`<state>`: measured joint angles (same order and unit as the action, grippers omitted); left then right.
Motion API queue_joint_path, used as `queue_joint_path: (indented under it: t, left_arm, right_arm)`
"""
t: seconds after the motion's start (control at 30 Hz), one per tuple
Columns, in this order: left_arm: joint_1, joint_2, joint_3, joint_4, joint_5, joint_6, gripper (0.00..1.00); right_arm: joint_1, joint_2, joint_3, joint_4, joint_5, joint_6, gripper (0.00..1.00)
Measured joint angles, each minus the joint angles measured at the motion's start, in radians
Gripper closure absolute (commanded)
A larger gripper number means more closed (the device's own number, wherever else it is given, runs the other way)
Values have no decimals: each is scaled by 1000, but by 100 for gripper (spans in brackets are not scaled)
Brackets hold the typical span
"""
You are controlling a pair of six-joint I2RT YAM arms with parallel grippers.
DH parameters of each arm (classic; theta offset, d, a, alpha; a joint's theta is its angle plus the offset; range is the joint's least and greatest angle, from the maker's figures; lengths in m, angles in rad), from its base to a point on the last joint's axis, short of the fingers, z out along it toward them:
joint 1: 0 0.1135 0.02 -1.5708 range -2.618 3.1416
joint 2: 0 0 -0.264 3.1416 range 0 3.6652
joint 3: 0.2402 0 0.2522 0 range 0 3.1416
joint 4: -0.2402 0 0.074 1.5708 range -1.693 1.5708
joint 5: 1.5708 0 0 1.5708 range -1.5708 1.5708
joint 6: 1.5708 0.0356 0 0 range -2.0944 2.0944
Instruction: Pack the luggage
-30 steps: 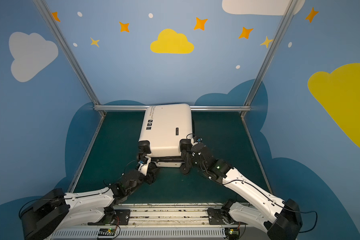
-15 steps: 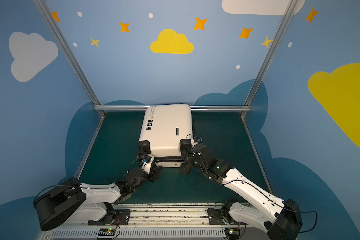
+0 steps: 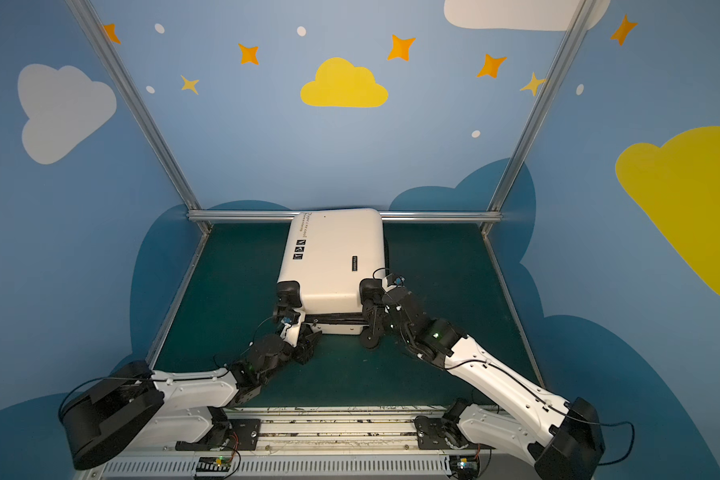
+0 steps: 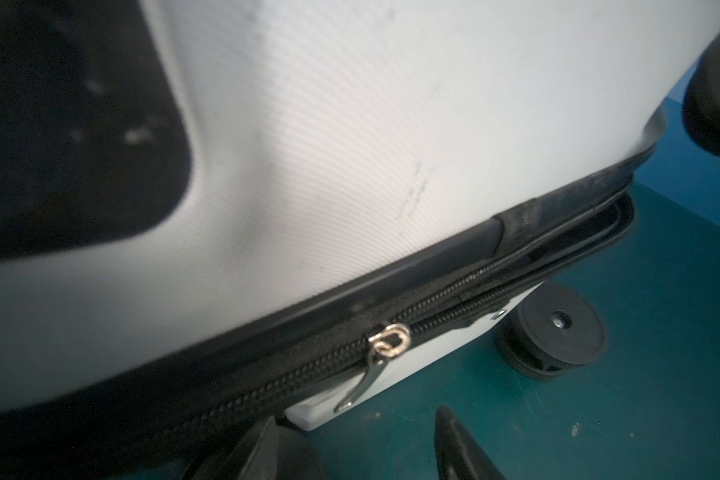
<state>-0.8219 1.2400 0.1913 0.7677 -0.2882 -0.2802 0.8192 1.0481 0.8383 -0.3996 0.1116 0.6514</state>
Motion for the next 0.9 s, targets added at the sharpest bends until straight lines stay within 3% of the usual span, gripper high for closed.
queue_joint_path:
  t: [0.4, 0.9]
  left_arm:
    - [46, -105, 2, -4, 136, -25, 39]
    - [50, -112, 1, -25, 130, -87, 39]
  right_arm:
    - [2, 0, -8, 18, 1, 3, 100]
    - [3, 0, -20, 27, 2, 6, 100]
